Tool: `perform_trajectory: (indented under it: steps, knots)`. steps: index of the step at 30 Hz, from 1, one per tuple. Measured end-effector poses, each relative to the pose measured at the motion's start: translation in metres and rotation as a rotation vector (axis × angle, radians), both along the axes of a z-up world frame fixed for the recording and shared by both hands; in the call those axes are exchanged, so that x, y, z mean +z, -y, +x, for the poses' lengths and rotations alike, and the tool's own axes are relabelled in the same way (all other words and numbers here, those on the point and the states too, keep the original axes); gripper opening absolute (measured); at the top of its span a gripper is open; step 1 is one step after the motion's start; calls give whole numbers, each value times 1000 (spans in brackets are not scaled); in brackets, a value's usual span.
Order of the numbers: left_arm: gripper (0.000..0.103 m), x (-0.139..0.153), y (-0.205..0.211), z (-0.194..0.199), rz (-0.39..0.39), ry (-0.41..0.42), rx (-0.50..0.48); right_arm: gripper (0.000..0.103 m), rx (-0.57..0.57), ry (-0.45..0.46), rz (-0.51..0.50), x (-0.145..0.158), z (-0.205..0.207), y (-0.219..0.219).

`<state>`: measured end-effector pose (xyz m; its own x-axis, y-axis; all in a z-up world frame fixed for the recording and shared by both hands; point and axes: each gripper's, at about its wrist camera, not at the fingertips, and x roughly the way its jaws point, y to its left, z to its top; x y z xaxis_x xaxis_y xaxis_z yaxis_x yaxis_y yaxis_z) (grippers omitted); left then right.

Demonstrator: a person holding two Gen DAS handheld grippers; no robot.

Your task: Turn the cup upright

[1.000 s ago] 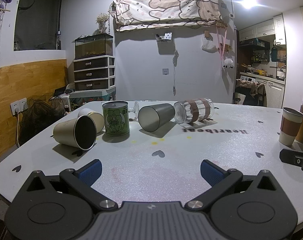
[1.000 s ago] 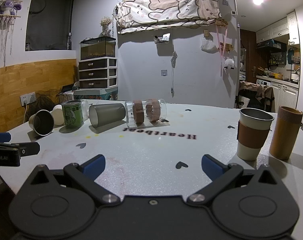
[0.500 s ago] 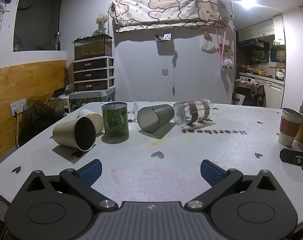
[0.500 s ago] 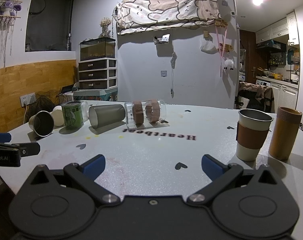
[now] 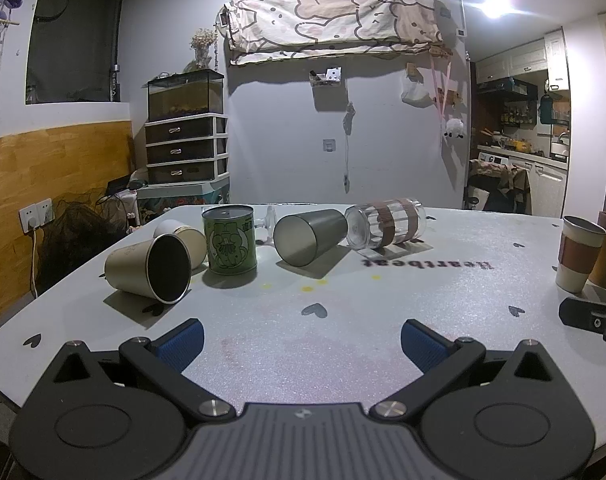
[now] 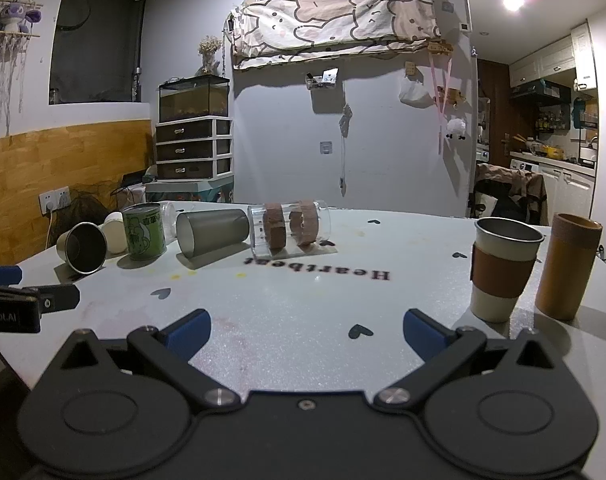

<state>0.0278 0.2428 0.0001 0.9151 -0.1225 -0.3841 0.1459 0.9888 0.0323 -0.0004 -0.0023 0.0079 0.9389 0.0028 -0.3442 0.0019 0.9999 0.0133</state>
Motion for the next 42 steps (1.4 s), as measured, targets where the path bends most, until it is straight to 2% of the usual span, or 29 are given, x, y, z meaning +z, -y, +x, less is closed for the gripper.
perform_trajectory:
  steps: [7,13,15,19,23,25,27,33,37,42]
  knots:
    - [103,4,1,0,4,8,-23,103,-4,2,3,0,-1,2]
    - [103,20,-3,19,73,96,-121,103,-8,18,12,-1,-9,-1]
    - [103,23,-4,36,123,122,-170,103,-7,25,18,-2,-10,0]
    - [103,28,5,76,180,102,-312,103,-11,24,29,-5,-10,1]
    - [103,33,25,128,296,119,-361,103,-16,21,34,-9,-10,3]
    - [103,36,35,160,342,97,-366,103,-20,21,35,-11,-12,4]
    - [102,35,43,192,357,50,-379,103,-17,25,39,-11,-13,6]
    - [95,10,60,273,466,-110,-368,103,-14,31,30,-18,-16,10]
    - [92,-7,69,305,544,-162,-305,103,-30,22,38,-23,-14,16]
    - [92,-21,82,323,656,-213,-276,103,-40,24,60,-28,-16,26]
